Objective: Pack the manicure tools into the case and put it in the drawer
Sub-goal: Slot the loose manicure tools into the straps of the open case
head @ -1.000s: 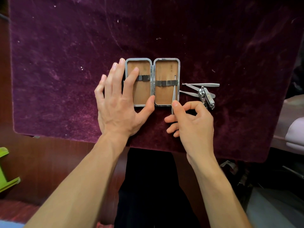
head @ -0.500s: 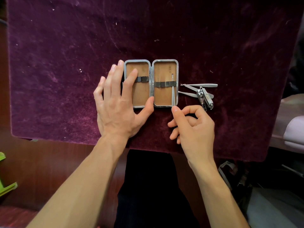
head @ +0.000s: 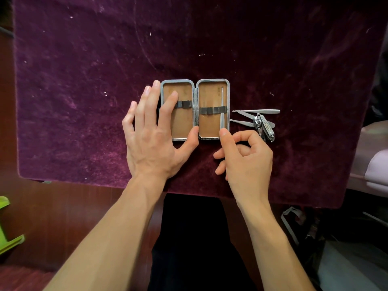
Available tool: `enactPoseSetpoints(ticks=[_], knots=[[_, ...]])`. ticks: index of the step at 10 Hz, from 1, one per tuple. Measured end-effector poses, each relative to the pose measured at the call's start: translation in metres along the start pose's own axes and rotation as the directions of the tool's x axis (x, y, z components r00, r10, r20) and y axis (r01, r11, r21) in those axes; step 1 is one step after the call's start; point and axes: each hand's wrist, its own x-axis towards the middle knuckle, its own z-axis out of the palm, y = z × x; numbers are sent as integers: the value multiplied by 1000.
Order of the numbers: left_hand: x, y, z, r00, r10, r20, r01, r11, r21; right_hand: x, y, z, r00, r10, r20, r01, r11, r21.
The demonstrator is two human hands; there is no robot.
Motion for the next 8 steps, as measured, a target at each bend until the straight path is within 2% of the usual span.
enactPoseSetpoints(ticks=[8], knots=[[0,1,-1,1000,-2,11,2,1000,-2,4,2,4,1000,9,-25,-8,1000,8]])
